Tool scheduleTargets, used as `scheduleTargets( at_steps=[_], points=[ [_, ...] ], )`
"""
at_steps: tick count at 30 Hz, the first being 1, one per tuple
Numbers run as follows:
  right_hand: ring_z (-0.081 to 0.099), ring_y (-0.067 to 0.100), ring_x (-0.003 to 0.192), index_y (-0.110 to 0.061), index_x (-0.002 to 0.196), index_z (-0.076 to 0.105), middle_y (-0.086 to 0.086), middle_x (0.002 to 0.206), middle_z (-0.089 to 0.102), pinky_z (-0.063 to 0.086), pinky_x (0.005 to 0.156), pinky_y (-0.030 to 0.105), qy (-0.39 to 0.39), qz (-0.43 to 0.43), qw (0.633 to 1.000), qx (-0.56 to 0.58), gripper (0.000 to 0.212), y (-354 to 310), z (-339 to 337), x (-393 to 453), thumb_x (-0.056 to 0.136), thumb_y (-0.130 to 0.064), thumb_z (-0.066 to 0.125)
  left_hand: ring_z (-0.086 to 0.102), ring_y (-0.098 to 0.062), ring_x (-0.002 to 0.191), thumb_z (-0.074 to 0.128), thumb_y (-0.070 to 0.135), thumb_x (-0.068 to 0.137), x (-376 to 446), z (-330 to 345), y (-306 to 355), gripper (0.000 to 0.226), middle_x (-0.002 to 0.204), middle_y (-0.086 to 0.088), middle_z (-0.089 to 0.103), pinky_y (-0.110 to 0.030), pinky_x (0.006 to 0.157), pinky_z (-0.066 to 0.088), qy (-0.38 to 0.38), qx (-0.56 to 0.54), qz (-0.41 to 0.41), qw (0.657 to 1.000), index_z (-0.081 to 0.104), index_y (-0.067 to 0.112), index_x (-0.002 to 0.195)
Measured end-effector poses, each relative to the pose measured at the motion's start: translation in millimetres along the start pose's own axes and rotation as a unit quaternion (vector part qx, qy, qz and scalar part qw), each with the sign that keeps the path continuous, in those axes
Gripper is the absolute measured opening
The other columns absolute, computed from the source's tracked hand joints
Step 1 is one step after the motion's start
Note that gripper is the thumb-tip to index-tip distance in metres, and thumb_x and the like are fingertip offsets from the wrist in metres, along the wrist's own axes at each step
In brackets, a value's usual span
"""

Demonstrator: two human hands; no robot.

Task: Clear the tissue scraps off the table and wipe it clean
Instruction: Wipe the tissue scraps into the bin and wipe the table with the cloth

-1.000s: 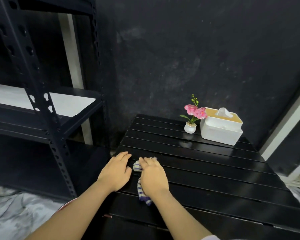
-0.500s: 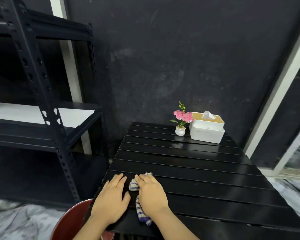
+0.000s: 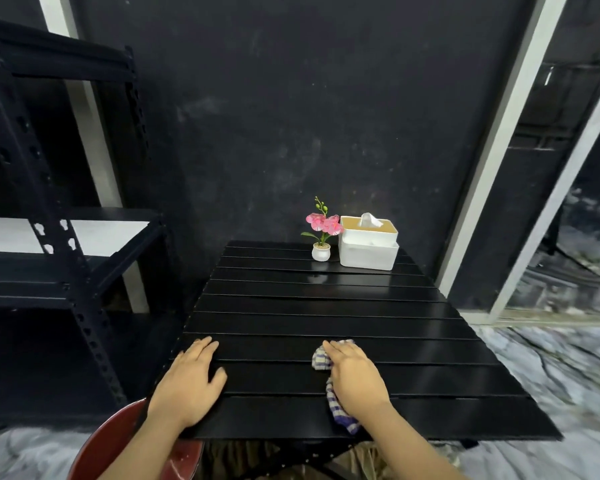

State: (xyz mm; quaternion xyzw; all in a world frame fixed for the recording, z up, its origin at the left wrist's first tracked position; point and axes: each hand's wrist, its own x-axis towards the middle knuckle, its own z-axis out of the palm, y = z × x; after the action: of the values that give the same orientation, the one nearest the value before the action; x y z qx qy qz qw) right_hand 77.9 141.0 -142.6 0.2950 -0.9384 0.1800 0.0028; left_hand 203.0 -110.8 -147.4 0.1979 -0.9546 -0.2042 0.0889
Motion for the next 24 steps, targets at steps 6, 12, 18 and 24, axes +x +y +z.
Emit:
scheduleTargets(
  at_steps=[6, 12, 18, 24],
  points=[
    [0.023, 0.017, 0.141, -0.022, 0.140, 0.033, 0.001, 0.149, 0.036, 0.020, 0.116, 0.028, 0.025, 0.066, 0.997, -0.009, 0.050, 64, -22, -16, 0.091, -0.012, 0.036, 0.013, -0.013, 0.145, 0.041, 0.039, 0.093, 0, 1, -1, 0.057, 0.157, 0.004, 0.021, -0.032, 0.119, 0.012, -0.002, 0.000, -0.001, 1.000, 0.026, 0.021, 0.146],
    [0.031, 0.021, 0.136, -0.020, 0.136, 0.042, 0.003, 0.144, 0.043, 0.026, 0.112, 0.029, 0.048, 0.129, 0.990, -0.008, 0.048, 115, -45, -33, 0.090, -0.009, 0.040, 0.015, -0.014, 0.145, 0.042, 0.038, 0.093, 1, 1, -1, 0.057, 0.156, 0.003, 0.022, -0.033, 0.119, 0.012, -0.002, 0.001, -0.001, 1.000, 0.027, 0.021, 0.145],
    [0.038, 0.026, 0.132, -0.014, 0.132, 0.048, 0.010, 0.139, 0.049, 0.031, 0.111, 0.036, 0.061, 0.170, 0.984, -0.003, 0.045, 152, -63, -46, 0.087, -0.005, 0.042, 0.014, -0.013, 0.145, 0.042, 0.037, 0.094, 0, 1, 0, 0.056, 0.156, 0.004, 0.022, -0.033, 0.119, 0.012, -0.004, 0.003, -0.001, 1.000, 0.027, 0.021, 0.145],
    [0.046, 0.032, 0.124, -0.006, 0.125, 0.054, 0.016, 0.131, 0.056, 0.034, 0.107, 0.036, 0.102, 0.202, 0.974, 0.007, 0.041, 178, -74, -55, 0.086, 0.001, 0.046, 0.014, -0.013, 0.145, 0.041, 0.037, 0.094, -1, -1, 2, 0.056, 0.156, 0.004, 0.022, -0.033, 0.120, 0.012, -0.003, 0.003, -0.004, 1.000, 0.026, 0.021, 0.145]
  ],
)
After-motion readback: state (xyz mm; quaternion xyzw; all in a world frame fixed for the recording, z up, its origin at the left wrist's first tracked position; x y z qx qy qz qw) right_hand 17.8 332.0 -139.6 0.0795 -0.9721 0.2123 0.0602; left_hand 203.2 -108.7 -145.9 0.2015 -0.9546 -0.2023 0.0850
